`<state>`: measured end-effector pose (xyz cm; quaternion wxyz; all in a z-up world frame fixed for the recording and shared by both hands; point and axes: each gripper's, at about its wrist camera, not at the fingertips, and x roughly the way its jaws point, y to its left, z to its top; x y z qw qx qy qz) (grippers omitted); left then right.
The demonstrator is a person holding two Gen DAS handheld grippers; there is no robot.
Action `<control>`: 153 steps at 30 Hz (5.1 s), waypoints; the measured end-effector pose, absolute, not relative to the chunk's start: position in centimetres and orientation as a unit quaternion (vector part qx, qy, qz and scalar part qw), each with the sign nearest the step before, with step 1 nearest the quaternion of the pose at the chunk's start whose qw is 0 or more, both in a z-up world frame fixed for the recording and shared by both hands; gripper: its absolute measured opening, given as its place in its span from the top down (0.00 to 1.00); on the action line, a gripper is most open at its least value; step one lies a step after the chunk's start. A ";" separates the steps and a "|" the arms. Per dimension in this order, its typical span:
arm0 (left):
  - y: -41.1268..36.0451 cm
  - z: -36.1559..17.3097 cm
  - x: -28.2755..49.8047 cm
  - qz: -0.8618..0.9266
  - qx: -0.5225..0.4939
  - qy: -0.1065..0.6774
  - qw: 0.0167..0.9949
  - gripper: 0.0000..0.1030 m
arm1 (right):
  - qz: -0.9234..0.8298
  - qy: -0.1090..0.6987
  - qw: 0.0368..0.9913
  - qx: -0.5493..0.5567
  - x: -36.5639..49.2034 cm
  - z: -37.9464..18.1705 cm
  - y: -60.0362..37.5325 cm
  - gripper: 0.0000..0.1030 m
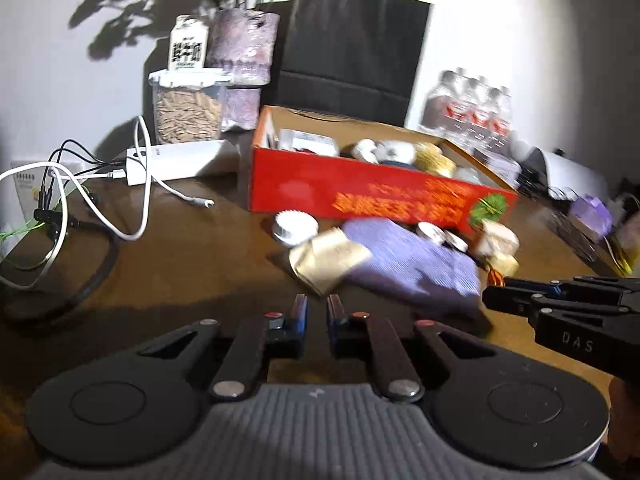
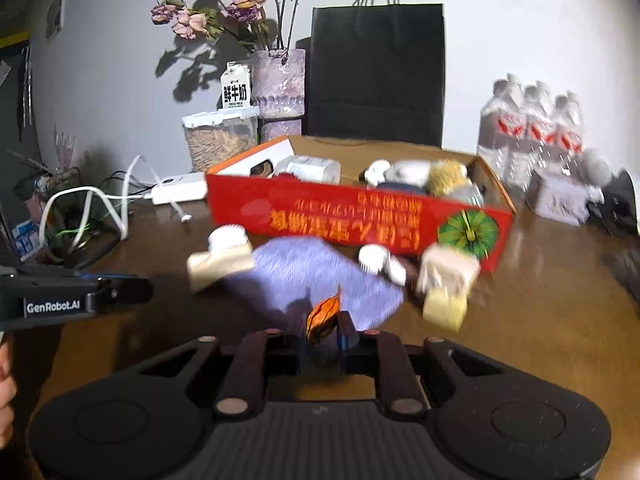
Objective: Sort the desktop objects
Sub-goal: 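Grasp a small white item with the left tool while the right tool grasps the orange piece, then carry both held items into the cardboard box and open both tools, then withdraw both tools from the box back over the table, then grasp the white ridged cap with the left tool while the right tool grasps the cream cube box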
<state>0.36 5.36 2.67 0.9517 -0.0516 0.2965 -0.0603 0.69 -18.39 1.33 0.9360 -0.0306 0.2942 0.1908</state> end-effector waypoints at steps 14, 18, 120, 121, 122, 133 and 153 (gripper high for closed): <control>5.1 1.1 10.2 -0.061 -0.045 0.337 0.938 0.82 | 0.184 0.280 0.941 -0.038 -4.6 2.2 -19.5 0.85; 5.5 1.7 7.0 -0.061 -0.062 0.333 0.939 0.94 | 0.182 0.286 0.940 -0.036 -4.6 2.0 -19.7 0.85; 4.7 2.9 -3.1 -0.064 -0.018 0.277 0.959 0.00 | 0.123 0.314 0.941 -0.019 -2.2 1.0 -21.5 0.16; 4.7 3.2 -2.0 -0.059 -0.010 0.277 0.959 0.02 | 0.117 0.311 0.943 -0.021 -1.3 1.4 -21.6 0.16; 4.8 3.4 -0.9 -0.056 -0.004 0.278 0.959 0.03 | 0.112 0.308 0.944 -0.021 -0.5 1.8 -21.8 0.16; 6.7 2.2 12.3 -0.081 -0.019 0.301 0.950 0.19 | 0.082 0.316 0.945 -0.004 11.6 2.3 -21.9 0.22; 6.9 2.8 11.6 -0.072 -0.021 0.297 0.952 0.62 | 0.104 0.265 0.958 -0.023 9.7 3.8 -20.7 0.52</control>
